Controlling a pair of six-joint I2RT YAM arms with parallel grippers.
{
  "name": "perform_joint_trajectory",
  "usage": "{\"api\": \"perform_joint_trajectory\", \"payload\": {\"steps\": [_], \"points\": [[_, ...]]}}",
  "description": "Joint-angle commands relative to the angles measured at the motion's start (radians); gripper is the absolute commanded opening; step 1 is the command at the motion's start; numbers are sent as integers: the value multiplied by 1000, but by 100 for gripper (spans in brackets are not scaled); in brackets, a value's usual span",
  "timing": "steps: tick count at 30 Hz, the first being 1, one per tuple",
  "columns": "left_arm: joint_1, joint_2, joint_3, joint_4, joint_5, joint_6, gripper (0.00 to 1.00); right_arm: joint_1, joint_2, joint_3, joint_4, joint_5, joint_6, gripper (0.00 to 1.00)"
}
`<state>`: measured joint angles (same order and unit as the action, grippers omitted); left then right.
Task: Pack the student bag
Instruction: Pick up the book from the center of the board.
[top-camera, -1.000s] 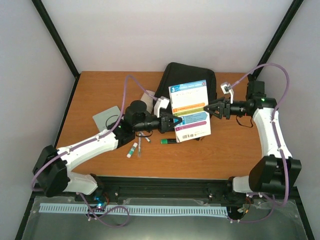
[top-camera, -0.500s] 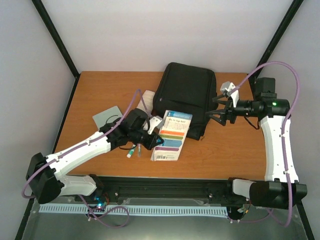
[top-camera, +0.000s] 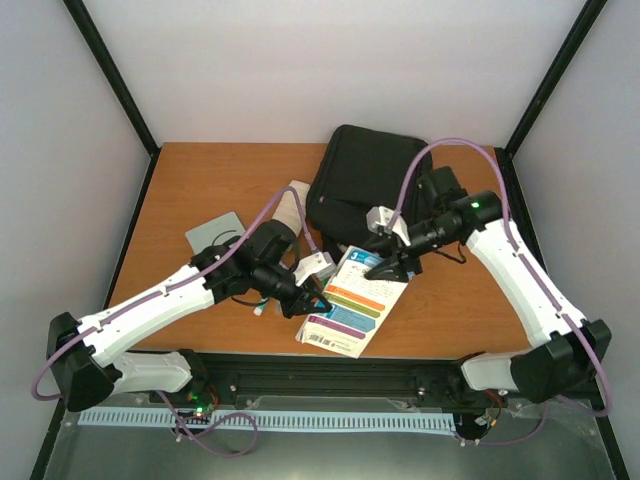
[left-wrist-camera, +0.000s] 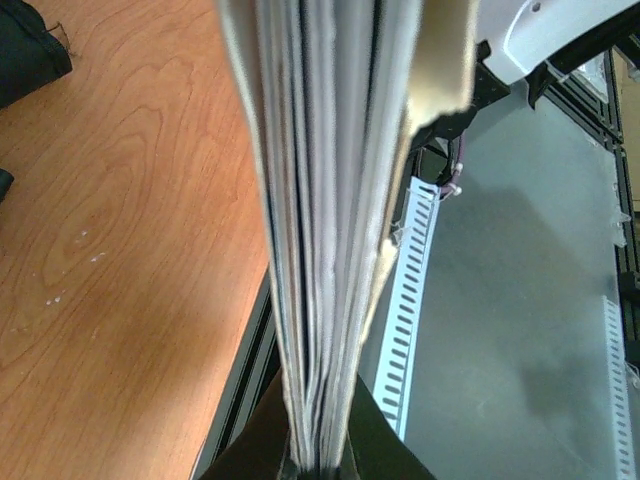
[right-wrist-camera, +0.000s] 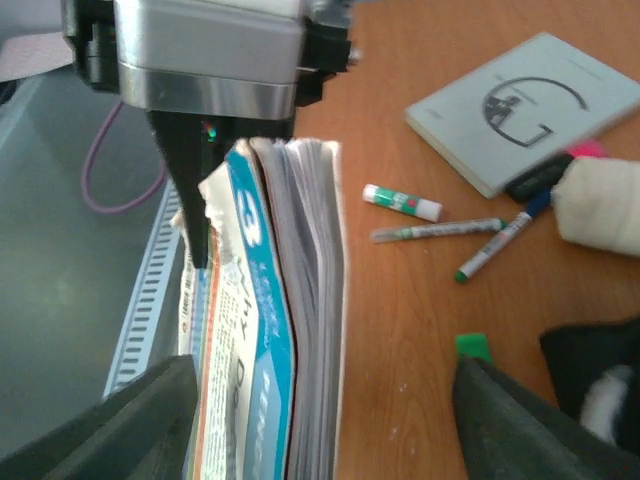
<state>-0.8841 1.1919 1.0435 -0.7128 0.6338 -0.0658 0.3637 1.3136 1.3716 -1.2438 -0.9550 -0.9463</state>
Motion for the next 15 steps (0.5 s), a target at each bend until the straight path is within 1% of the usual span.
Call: {"api": "perform_joint_trajectory", "payload": {"steps": [1, 2, 3, 4, 5, 6, 7, 8, 11, 15], "points": [[-10, 2, 58, -2, 15, 49, 1, 53, 81, 26, -81, -36, -51, 52], [-10, 6, 63, -1, 10, 50, 1, 52, 103, 43, -125, -59, -79, 32], [-10, 11, 65, 2, 6, 54, 1, 53, 122, 61, -164, -74, -101, 15], [-10, 17, 68, 6, -1, 58, 1, 53, 135, 74, -191, -82, -110, 5], [-10, 26, 70, 7, -5, 62, 3, 53, 140, 81, -206, -84, -114, 3], [-10, 35, 74, 6, -6, 66, 12, 54, 139, 86, -208, -86, -115, 3], [-10, 44, 77, 5, -12, 68, 28, 52, 130, 90, -201, -88, -110, 3], [-10, 51, 73, 8, -19, 69, 33, 48, 121, 92, -193, -91, -107, 3], [-10, 49, 51, 20, -18, 73, 35, 37, 112, 123, -189, -102, -100, 3], [-10, 8, 21, 26, -35, 67, 31, 6, 120, 166, -209, -120, -111, 3]]}}
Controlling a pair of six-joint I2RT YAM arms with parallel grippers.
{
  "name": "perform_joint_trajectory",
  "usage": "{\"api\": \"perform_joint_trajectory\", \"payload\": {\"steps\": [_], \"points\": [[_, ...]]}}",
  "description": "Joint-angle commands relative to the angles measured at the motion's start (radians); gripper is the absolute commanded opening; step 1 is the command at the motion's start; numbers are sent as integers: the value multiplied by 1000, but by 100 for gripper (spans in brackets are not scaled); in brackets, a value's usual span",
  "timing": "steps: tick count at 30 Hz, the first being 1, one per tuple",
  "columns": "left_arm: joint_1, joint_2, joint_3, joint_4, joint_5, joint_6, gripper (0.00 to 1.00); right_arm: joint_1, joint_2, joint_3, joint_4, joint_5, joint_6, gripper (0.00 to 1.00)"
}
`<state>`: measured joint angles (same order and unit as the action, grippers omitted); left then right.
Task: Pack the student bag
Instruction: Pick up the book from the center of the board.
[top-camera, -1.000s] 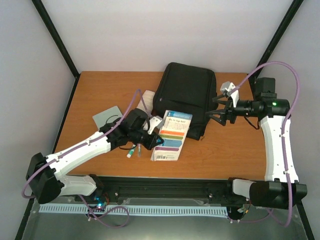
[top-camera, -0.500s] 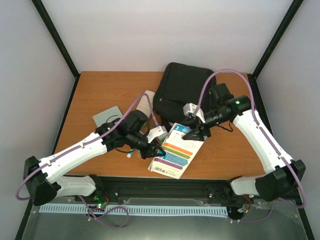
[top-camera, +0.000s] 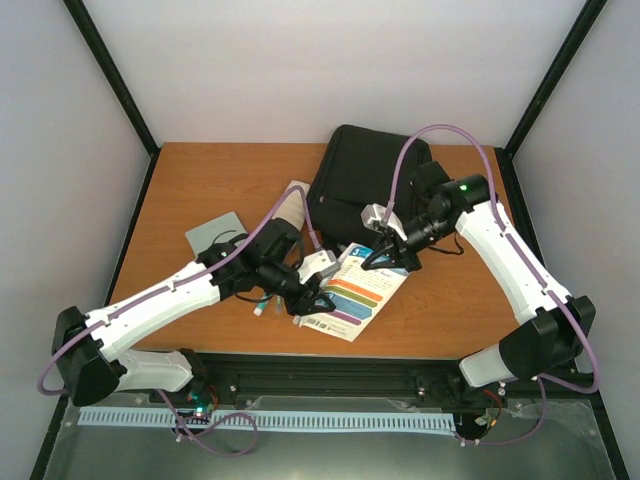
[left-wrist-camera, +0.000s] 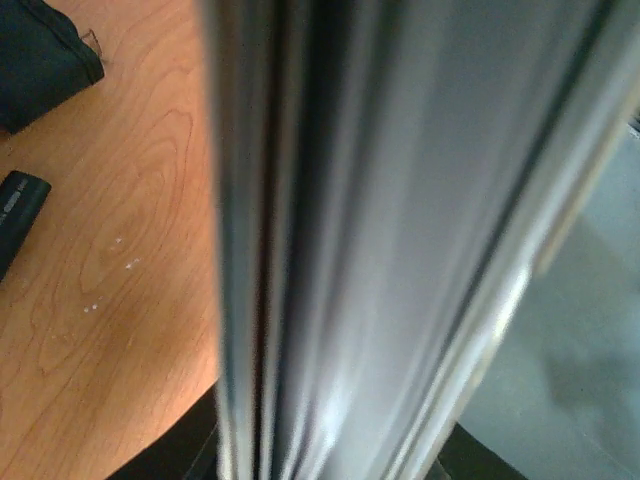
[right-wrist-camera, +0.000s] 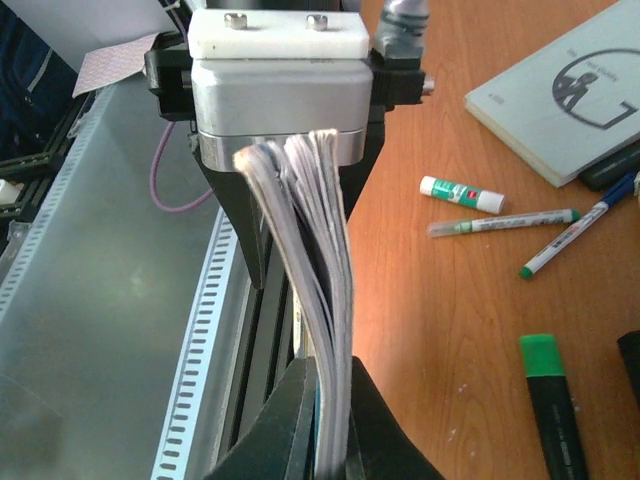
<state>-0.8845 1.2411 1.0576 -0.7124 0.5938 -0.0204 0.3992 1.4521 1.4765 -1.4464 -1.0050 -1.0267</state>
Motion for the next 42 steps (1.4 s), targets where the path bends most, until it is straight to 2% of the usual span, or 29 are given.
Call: {"api": "perform_joint_trajectory", "payload": {"steps": [1, 7, 14, 20, 24, 28, 30, 32, 34, 38, 42], "points": [[-10, -52, -1, 29, -5, 19, 30, -39, -15, 66, -14, -77, -38, 3], [-10, -103, -45, 30, -49, 6, 18, -55, -3, 69, -33, -98, -55, 3], [-10, -126, -91, 51, -70, -24, 14, -68, -1, 69, -7, -78, -44, 3], [-9, -119, -86, 30, -80, -42, 3, -70, 5, 37, 56, -99, -5, 3], [-3, -143, -78, 34, -127, -87, 1, -97, 4, 38, 88, -103, 27, 12], [18, -162, -57, 13, -234, -169, 1, -170, -5, 24, 229, -63, 187, 40], [28, -163, -29, -30, -350, -214, 1, -230, -13, -8, 313, -28, 277, 48], [36, -161, -3, -78, -522, -271, 1, -253, -24, -60, 385, 45, 319, 53], [66, -156, 21, -119, -623, -321, 1, -254, -39, -115, 441, 160, 325, 56], [132, -157, 28, -124, -687, -411, 1, -249, -33, -189, 502, 320, 288, 58], [217, -146, 11, -93, -624, -488, 1, -206, -34, -267, 606, 505, 267, 60]]}}
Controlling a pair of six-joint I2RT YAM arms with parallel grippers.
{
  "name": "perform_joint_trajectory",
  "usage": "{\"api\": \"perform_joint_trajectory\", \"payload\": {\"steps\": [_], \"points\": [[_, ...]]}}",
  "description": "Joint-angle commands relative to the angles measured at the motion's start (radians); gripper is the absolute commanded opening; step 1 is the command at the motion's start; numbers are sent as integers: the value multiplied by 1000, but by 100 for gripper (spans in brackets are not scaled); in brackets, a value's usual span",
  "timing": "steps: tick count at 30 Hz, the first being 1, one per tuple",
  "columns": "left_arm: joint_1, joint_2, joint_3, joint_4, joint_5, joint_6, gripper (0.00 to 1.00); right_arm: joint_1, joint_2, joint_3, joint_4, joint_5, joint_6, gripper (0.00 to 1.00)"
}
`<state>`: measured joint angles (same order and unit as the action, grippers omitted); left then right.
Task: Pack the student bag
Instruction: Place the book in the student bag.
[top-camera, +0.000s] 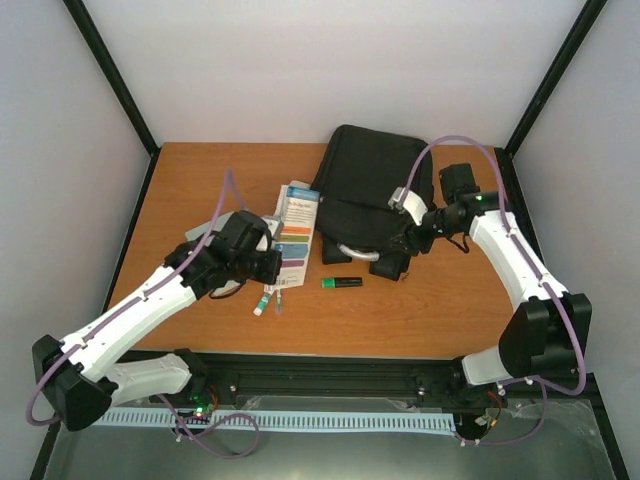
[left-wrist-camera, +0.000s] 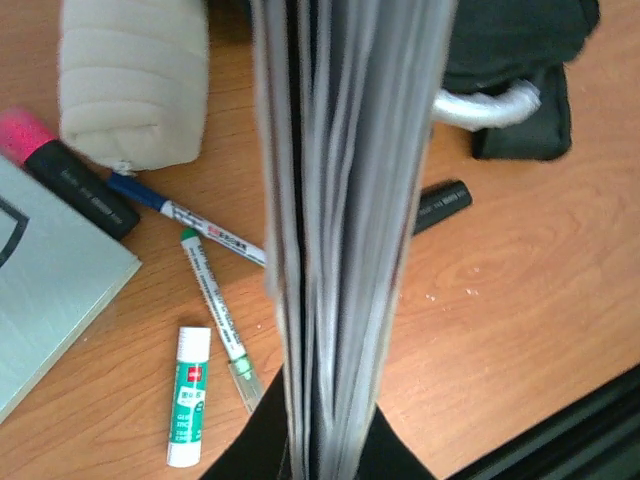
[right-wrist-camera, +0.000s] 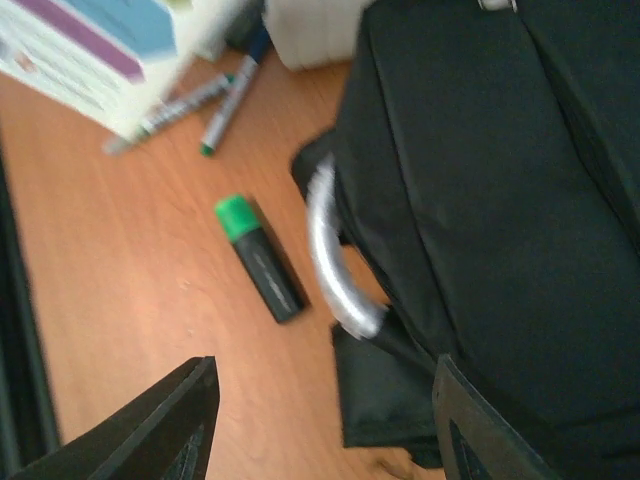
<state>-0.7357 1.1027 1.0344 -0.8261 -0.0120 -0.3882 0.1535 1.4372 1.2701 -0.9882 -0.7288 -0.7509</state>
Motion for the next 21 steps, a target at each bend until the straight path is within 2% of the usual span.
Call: {"api": "perform_joint_trajectory", "payload": {"steps": [1, 6, 10, 16, 21], "points": [[94, -4, 23, 41, 29, -124, 1, 55, -19, -81, 183, 278, -6, 60], [192, 35, -8, 159, 261, -110, 1, 110, 20, -110, 252, 406, -19, 59], [208, 40, -34, 248, 369, -98, 1, 137, 95, -96, 293, 501, -40, 58], [208, 0, -97, 298, 376, -88, 1, 175, 182, -76, 296, 510, -102, 59], [208, -56, -149, 314, 358, -87, 1, 197, 238, -55, 331, 573, -63, 61]]}}
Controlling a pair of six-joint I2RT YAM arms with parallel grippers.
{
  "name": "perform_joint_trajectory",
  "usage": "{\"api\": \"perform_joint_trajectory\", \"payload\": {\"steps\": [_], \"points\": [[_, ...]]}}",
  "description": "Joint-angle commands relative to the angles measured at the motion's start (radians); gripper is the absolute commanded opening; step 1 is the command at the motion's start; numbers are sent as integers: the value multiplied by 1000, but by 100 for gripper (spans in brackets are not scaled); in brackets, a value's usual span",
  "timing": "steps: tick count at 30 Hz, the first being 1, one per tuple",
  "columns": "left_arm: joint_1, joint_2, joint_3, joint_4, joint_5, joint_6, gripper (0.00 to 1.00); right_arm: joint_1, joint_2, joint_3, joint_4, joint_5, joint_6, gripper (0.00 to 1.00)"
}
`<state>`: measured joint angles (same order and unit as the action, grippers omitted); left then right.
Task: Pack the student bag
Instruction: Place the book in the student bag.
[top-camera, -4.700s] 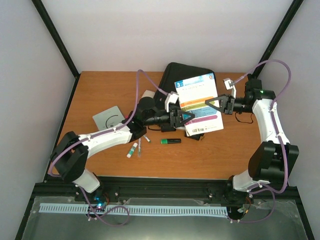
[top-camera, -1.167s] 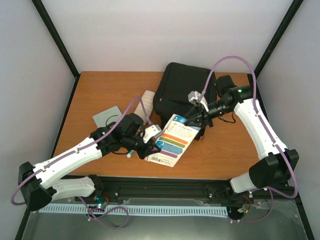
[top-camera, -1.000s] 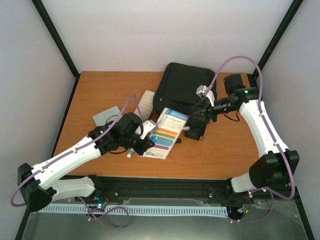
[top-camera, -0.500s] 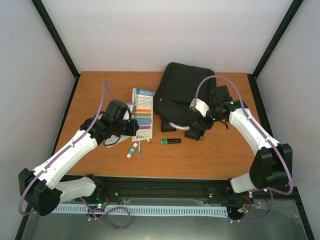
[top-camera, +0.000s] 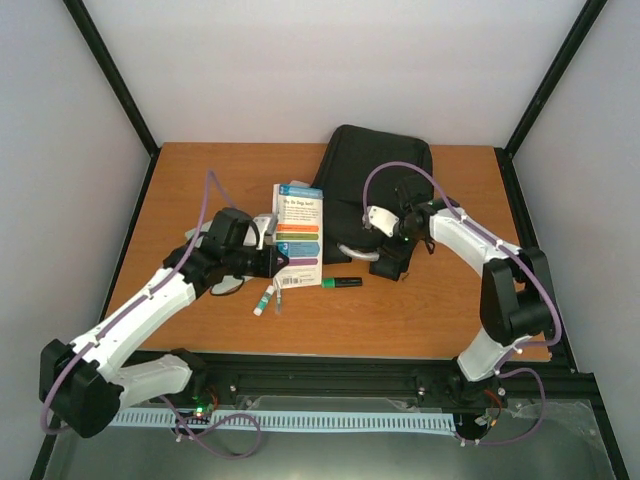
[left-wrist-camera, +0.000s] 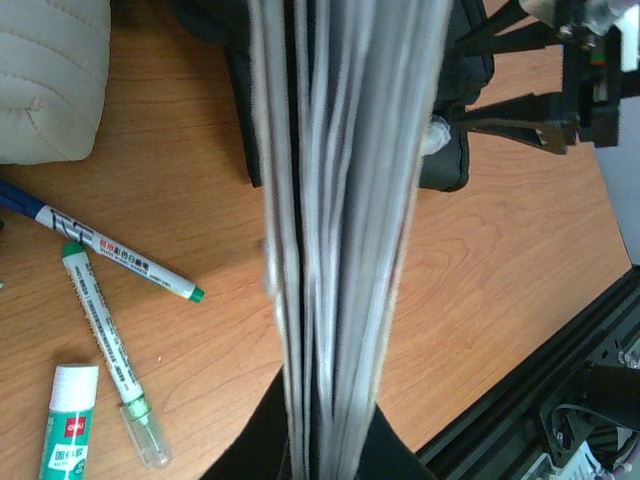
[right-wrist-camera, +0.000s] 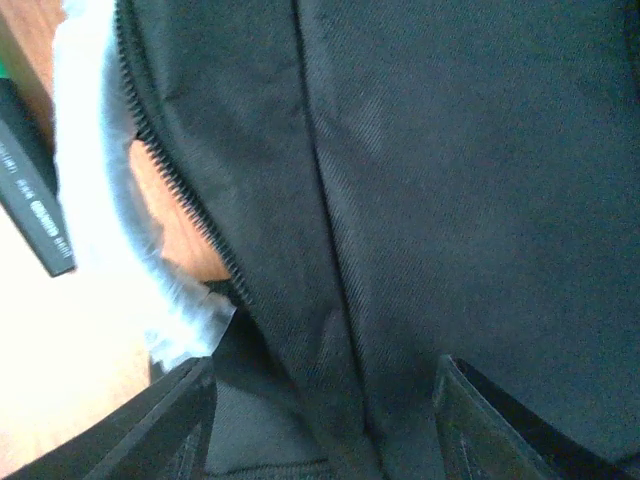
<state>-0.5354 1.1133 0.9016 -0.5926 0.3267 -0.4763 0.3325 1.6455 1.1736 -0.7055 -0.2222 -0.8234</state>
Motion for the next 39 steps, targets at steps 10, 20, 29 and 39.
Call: {"api": "perform_joint_trajectory", "payload": {"steps": [10, 20, 29, 39], "points": [[8, -99, -64, 76, 18, -12, 1, 33, 125, 78, 54, 110, -9, 57], [8, -80, -58, 76, 24, -18, 1, 18, 29, 124, 97, 165, 65, 8], [8, -29, -59, 182, 213, -32, 1, -79, -87, 230, 69, 173, 199, 3], [-29, 35, -43, 274, 470, -35, 1, -88, -210, 185, 75, 157, 357, 3]]}}
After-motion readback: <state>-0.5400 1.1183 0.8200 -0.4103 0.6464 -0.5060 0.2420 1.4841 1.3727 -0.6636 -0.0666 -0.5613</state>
